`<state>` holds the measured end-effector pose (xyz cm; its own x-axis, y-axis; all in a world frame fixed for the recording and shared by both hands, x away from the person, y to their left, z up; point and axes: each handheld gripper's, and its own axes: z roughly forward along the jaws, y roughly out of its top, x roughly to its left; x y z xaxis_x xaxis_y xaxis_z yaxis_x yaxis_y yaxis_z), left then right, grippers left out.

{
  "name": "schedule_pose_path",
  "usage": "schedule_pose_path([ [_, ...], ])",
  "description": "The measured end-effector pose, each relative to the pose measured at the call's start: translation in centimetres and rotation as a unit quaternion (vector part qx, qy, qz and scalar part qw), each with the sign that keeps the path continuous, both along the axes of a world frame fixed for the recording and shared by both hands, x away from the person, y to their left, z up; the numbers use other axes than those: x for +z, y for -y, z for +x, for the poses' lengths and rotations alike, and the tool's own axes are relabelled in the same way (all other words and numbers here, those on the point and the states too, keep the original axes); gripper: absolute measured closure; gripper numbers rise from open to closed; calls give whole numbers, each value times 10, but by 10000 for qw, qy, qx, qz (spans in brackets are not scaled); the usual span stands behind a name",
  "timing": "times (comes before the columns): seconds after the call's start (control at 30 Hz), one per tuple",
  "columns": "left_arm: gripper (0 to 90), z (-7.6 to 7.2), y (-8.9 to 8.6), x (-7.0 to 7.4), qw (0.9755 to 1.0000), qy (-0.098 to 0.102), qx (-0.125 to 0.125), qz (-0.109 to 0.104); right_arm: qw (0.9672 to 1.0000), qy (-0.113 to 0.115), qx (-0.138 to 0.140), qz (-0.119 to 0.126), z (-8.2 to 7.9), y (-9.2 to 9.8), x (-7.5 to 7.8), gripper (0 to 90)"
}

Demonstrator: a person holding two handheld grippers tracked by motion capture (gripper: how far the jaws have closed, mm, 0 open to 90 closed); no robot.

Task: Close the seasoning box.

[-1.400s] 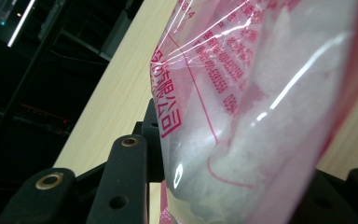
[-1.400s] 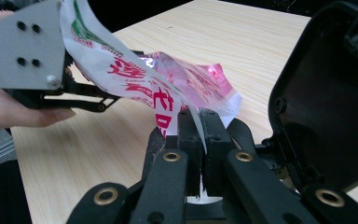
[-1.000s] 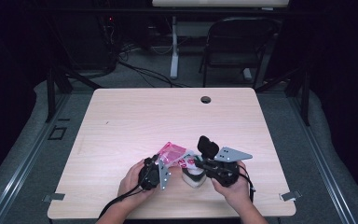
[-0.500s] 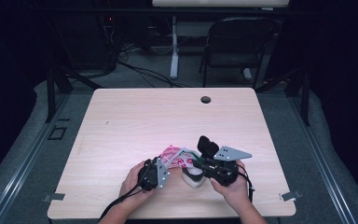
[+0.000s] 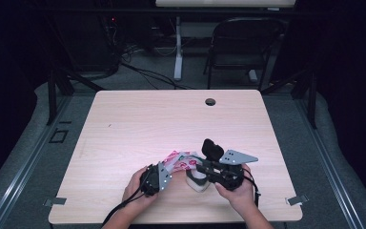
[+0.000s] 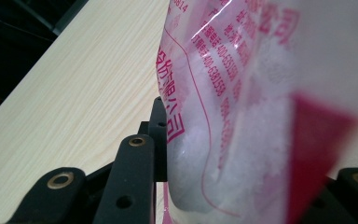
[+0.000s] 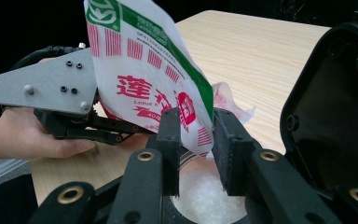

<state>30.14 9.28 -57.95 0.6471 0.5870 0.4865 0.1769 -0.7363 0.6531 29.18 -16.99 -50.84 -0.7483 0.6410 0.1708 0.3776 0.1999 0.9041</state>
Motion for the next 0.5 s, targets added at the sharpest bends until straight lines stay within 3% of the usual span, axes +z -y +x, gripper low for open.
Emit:
schedule_pose_path([
  [0.2,709,1,-1,-1,9999,-106,11,-69,9998,-12,-64,162,0,3,0,678],
  [0.5,714,7,-8,-3,9976,-432,133,-525,9997,-17,-65,246,-1,7,-1,639],
])
